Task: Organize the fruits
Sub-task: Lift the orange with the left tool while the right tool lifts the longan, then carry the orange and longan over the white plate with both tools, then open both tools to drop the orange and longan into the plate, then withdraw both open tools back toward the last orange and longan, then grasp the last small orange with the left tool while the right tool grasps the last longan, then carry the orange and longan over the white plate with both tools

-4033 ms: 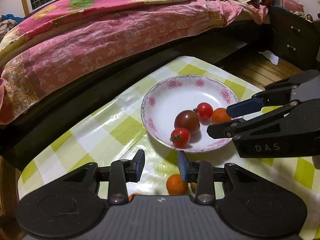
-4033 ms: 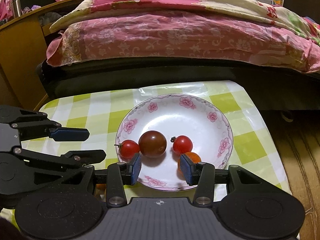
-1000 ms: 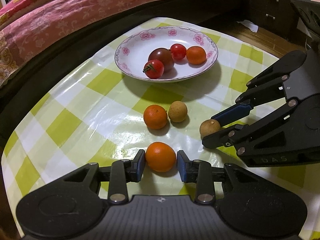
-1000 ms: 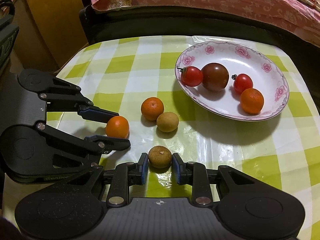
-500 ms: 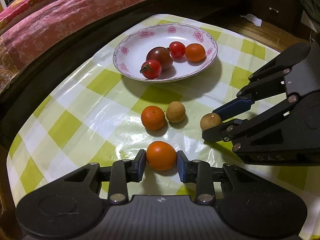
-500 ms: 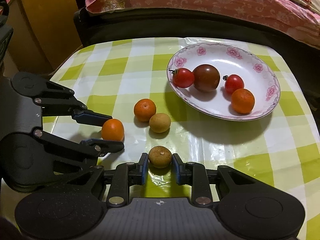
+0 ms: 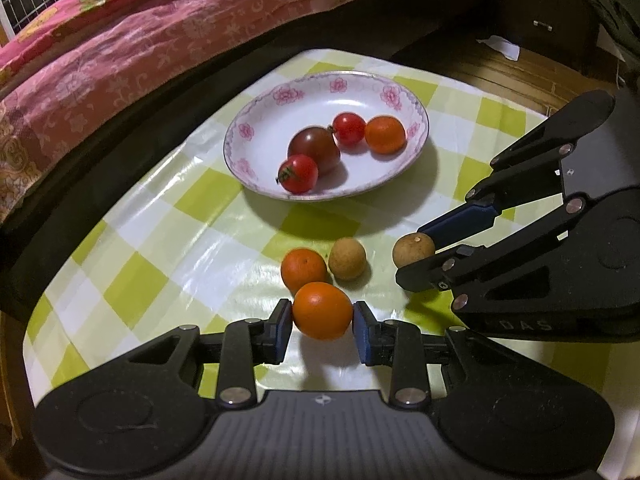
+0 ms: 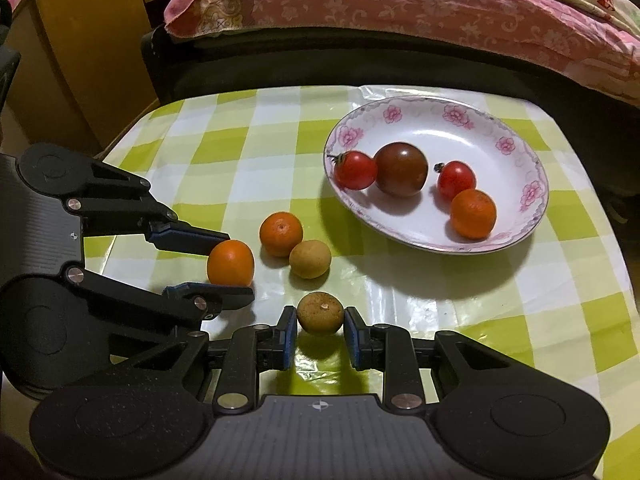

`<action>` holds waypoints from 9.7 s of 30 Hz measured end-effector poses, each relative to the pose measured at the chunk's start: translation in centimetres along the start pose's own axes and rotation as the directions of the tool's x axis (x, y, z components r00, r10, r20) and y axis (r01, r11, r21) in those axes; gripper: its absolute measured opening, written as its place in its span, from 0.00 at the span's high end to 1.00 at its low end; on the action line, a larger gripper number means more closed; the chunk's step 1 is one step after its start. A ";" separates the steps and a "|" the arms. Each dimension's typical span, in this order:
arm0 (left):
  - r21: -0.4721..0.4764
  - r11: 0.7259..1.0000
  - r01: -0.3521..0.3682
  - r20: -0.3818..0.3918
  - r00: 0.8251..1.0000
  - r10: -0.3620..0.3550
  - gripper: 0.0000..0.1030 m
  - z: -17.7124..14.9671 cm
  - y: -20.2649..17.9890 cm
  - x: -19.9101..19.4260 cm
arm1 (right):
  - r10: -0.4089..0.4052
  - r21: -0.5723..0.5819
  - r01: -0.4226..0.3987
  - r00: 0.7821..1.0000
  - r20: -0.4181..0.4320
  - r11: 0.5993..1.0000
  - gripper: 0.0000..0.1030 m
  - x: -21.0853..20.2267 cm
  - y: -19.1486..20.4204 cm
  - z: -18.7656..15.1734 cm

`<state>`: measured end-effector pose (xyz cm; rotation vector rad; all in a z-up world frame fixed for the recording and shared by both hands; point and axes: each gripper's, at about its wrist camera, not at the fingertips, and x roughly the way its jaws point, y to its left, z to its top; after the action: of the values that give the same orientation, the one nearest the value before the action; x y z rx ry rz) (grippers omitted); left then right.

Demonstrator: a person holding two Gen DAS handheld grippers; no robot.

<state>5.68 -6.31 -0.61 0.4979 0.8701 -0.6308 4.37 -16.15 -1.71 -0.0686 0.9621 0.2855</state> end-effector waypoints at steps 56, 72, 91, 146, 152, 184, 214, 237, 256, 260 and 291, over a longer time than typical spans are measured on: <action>-0.150 0.988 -0.019 0.096 0.995 0.034 0.63 7.7 3.2 5.2 | -0.097 0.185 0.074 0.988 0.117 0.980 0.77 1.3 -6.9 5.9; -0.197 0.980 -0.005 0.101 0.995 0.026 0.62 8.0 3.4 5.5 | -0.120 0.189 0.091 0.982 0.144 0.978 0.77 0.9 -7.0 5.9; -0.231 0.973 0.012 0.105 0.994 0.013 0.61 8.1 3.6 5.5 | -0.108 0.235 0.071 0.983 0.148 0.970 0.76 0.6 -7.6 5.8; -0.163 0.984 0.069 0.083 0.995 -0.056 0.54 1.3 6.0 -0.1 | 0.063 -0.025 -0.062 0.996 0.059 0.998 0.60 1.7 -0.1 2.5; -0.170 0.982 0.088 0.078 0.994 -0.076 0.54 0.7 6.6 -0.2 | 0.065 -0.052 -0.064 0.998 0.016 0.997 0.74 3.5 0.6 2.8; -0.099 0.989 0.106 0.027 0.994 -0.104 0.59 1.0 3.0 3.2 | 0.005 0.030 -0.005 1.000 -0.013 1.000 0.77 1.5 -2.3 0.9; -0.066 0.994 0.087 -0.012 0.996 -0.088 0.65 0.9 1.9 2.8 | -0.022 0.000 0.022 0.999 -0.028 1.000 0.77 1.4 -2.1 1.1; -0.056 0.996 0.066 -0.026 0.997 -0.068 0.65 1.1 1.4 2.7 | -0.032 -0.014 0.031 0.999 -0.039 0.999 0.77 1.6 -1.8 1.0; -0.073 0.997 0.025 0.053 0.998 -0.021 0.65 4.2 2.1 1.2 | -0.065 0.032 0.064 0.997 0.031 0.997 0.77 -0.3 -2.7 2.5; -0.091 0.996 0.018 0.082 0.997 -0.010 0.65 5.3 2.7 0.9 | -0.084 0.050 0.080 0.994 0.074 0.996 0.76 -1.2 -3.0 3.6; -0.173 0.981 -0.092 0.083 0.991 0.108 0.67 9.1 3.8 5.0 | -0.194 0.209 0.162 0.970 0.145 0.964 0.76 1.5 -6.7 6.5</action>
<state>15.60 -10.87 0.89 0.3546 0.7983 -0.4791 12.20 -21.12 0.33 0.0486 0.8096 0.0277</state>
